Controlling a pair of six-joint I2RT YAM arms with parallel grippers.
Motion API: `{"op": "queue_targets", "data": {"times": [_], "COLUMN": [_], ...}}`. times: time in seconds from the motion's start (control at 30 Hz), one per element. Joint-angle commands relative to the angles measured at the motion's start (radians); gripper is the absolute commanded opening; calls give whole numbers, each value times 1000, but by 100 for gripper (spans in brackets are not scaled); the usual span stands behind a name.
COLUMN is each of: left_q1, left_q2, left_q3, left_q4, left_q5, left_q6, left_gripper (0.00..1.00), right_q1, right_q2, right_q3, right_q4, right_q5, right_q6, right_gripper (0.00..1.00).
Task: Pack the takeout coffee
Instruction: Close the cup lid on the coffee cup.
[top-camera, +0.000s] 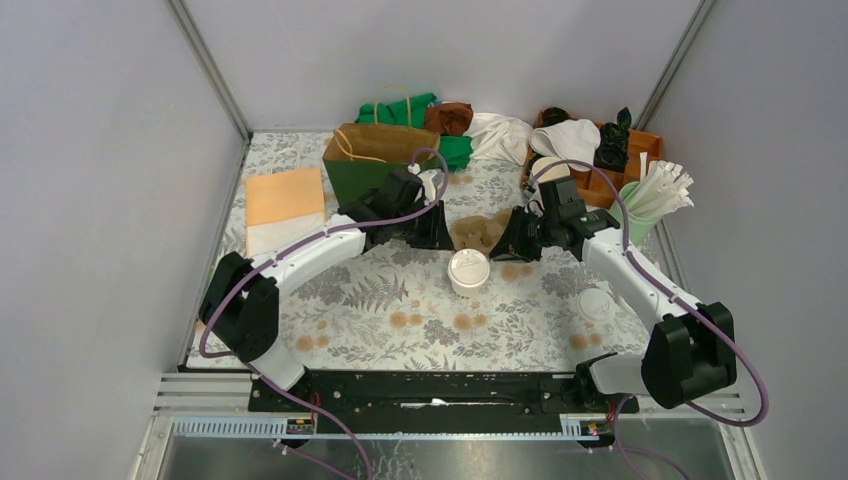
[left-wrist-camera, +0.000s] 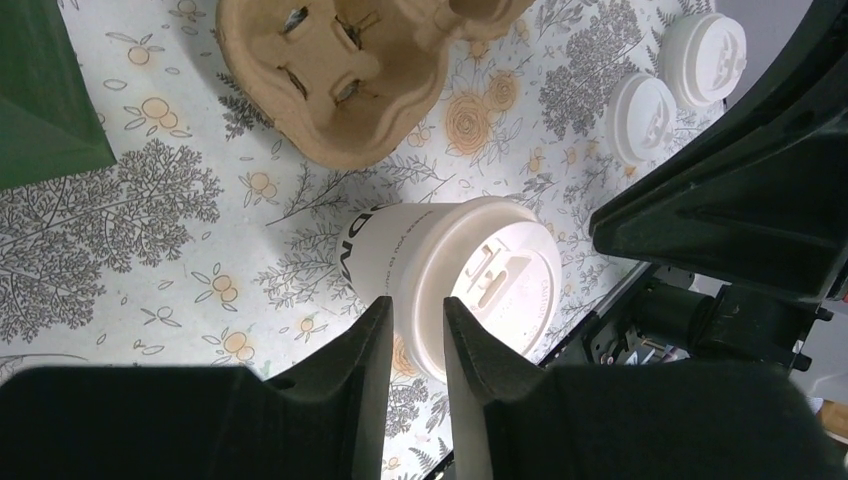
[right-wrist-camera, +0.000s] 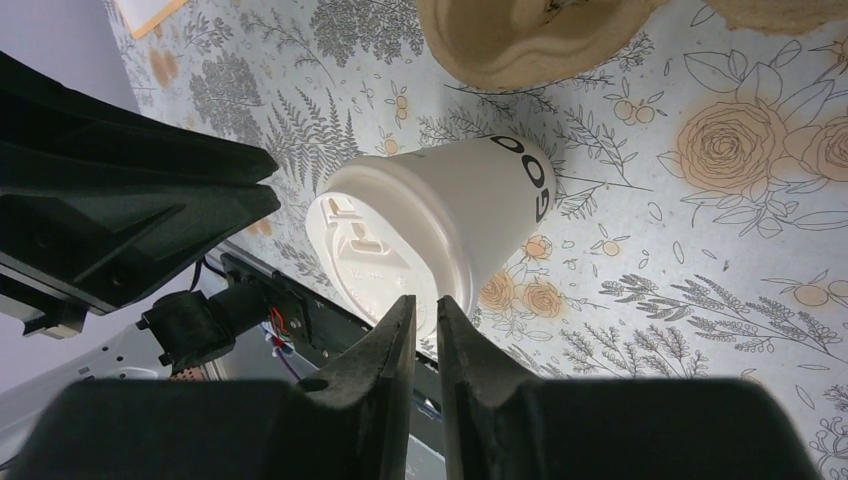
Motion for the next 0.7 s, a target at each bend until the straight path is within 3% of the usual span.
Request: {"op": "queue_targets", "data": {"times": [0.0,0.17,0.47,0.67], "left_q1": [3,1,-15,-26], "left_q2": [-55,-141,-209,-173], "left_q3": [22,-73,-226,-186], "left_q4": [-20,20,156,157], "left_q5": [-2,42,106,77], "left_q6": [-26,-100,-244,-236], "left_gripper": [30,38,33,44], "right_q1": [8,3,-15,-24], "right_q2": [32,68,105,105], "right_q3": [61,66,51,41], "right_q4": [-26,9,23,11], "right_q5": [11,-6,-5,17], "right_q6": [-47,-71,-86,-90], "right_gripper": [22,24,25,29]}}
